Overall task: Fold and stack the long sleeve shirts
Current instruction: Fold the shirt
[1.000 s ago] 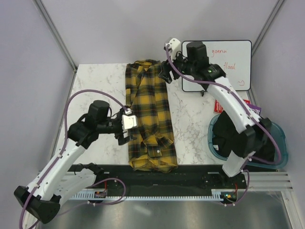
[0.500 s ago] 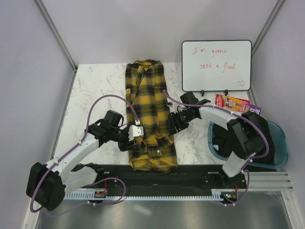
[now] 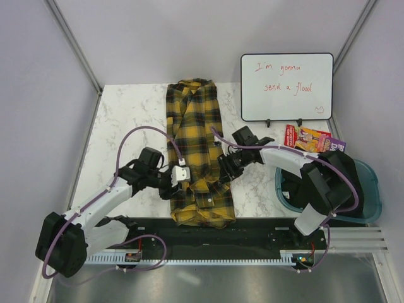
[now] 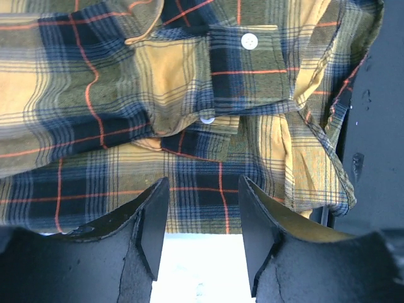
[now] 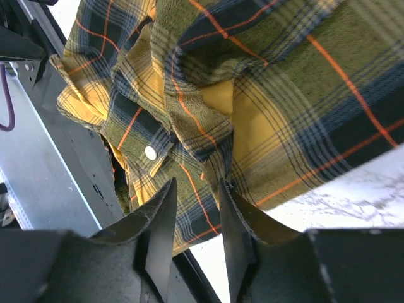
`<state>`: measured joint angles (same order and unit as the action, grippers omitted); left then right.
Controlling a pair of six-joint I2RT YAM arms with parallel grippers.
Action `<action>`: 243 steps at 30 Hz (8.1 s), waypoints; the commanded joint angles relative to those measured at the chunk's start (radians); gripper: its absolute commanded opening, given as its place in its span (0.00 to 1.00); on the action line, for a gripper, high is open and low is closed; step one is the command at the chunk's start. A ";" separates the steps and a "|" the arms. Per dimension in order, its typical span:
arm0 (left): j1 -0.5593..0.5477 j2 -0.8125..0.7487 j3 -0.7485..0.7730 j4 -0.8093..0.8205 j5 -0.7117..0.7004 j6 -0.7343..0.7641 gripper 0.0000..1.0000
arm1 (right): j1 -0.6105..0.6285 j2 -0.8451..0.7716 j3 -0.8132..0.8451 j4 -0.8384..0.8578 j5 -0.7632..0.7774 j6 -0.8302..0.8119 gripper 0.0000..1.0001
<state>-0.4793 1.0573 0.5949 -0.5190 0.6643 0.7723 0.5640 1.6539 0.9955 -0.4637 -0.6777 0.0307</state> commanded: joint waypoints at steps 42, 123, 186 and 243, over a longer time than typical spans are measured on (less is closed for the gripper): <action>-0.323 0.132 -0.168 0.376 0.057 0.645 0.66 | 0.016 0.086 0.037 -0.055 -0.134 -0.003 0.18; -0.314 -0.376 -0.311 0.014 -0.046 0.487 0.95 | 0.106 -0.474 -0.296 -0.038 0.153 -1.164 0.92; -0.318 -0.378 -0.406 0.573 -0.045 0.507 0.99 | 0.554 -0.628 -0.669 0.539 0.362 -1.215 0.98; 0.030 -0.088 0.019 0.212 0.254 0.183 0.02 | 0.179 -0.404 -0.111 0.161 0.162 -1.025 0.00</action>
<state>-0.5232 0.8837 0.5385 -0.3779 0.8608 1.0191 0.8089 1.1915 0.8040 -0.2928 -0.4435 -0.9398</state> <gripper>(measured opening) 0.044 0.013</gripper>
